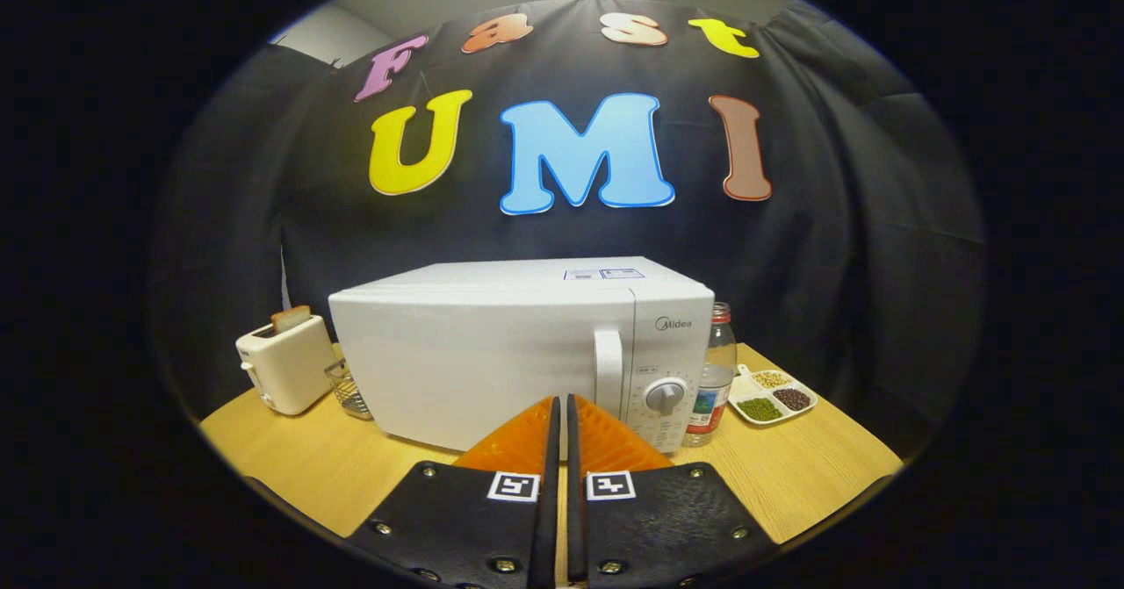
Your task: Open the microwave, put the food inside, and close the microwave door.
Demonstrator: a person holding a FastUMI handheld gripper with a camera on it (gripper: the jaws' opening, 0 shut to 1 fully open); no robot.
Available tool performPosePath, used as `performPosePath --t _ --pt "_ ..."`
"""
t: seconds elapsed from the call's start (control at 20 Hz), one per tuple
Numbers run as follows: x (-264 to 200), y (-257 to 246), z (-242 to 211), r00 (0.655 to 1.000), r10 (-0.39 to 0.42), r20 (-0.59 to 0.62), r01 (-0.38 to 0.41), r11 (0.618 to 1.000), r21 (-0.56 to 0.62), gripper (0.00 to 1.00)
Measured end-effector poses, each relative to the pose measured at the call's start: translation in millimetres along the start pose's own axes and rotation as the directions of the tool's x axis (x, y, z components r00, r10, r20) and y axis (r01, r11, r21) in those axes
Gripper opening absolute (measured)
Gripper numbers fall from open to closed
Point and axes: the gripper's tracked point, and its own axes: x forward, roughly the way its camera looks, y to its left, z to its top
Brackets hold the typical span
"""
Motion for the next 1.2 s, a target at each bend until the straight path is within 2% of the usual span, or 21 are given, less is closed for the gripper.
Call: performPosePath --t 0.3,0.55,0.75,0.8,0.85,0.9,0.95,1.1,1.2 --pt "-90 1 58 0.999 -0.032 0.031 0.032 0.999 0.011 0.05" --pt "-139 3 82 0.997 -0.068 0.040 0.068 0.998 0.003 0.05" --pt "-178 -8 123 0.972 -0.176 0.155 0.182 0.983 -0.027 0.06" --pt "-189 -11 132 0.960 -0.215 0.179 0.220 0.975 -0.013 0.09" --pt "-195 -16 136 0.948 -0.257 0.189 0.261 0.965 0.001 0.17" --pt "-202 -16 139 0.938 -0.282 0.200 0.286 0.958 0.009 0.44" --pt "-208 -9 141 0.942 -0.272 0.199 0.275 0.961 0.011 0.70" --pt "-214 18 140 0.963 -0.185 0.194 0.189 0.982 0.001 0.92" --pt "-214 12 139 0.960 -0.203 0.194 0.212 0.977 -0.029 0.93"
